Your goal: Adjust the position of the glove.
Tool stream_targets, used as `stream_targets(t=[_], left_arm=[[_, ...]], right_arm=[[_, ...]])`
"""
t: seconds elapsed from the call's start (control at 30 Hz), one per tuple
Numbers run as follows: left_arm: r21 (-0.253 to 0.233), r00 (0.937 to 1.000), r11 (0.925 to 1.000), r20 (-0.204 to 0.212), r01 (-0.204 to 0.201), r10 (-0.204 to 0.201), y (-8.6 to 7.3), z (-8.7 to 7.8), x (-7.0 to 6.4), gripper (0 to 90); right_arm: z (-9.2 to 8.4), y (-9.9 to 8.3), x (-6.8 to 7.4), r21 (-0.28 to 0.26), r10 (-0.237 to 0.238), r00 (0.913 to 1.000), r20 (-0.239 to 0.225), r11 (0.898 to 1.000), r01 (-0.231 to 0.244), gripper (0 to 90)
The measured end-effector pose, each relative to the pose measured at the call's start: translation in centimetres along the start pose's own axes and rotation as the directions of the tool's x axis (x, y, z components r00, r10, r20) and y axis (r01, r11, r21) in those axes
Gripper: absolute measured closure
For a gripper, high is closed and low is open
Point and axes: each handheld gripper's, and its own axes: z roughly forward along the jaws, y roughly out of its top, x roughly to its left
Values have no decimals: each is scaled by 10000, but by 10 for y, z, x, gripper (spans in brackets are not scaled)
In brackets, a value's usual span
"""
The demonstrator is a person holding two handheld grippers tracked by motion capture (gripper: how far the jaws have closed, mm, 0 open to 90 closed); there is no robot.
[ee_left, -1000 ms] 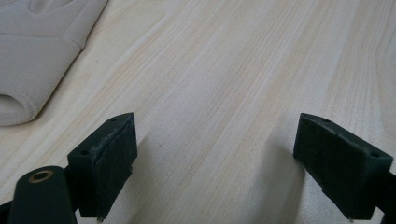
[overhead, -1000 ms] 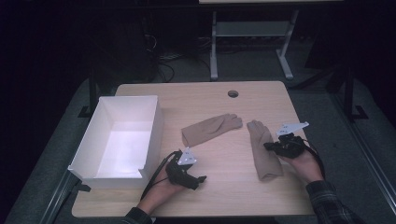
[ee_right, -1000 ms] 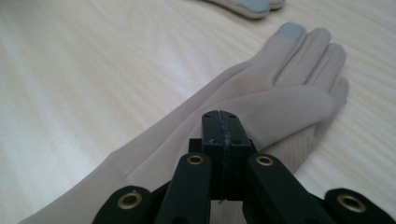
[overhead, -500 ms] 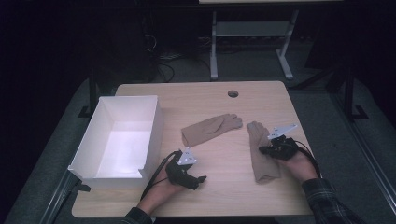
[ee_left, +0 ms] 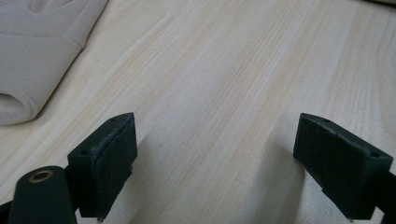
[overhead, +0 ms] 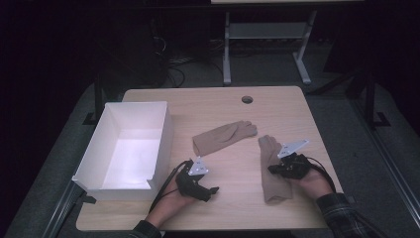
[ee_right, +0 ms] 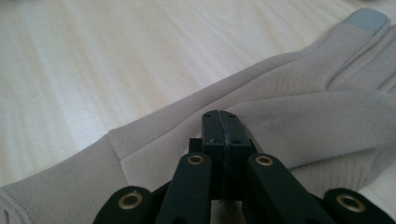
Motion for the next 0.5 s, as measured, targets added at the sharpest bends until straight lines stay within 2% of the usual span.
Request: stream_targets(t=[0.23,0.27,0.5], left_arm=[[-24,10000,10000,-14,8,-8,0,0,0,129],[-30,10000,10000,-8,16,-17,0,0,0,129],[-20,10000,10000,-18,1,-1,0,0,0,129]], right_arm=[[3,2,19,-45,-240,9987,-446,9997,238,900],[5,4,25,-106,-275,9980,-570,9996,269,900],[8,7,38,-48,-445,9961,-768,9990,443,900]])
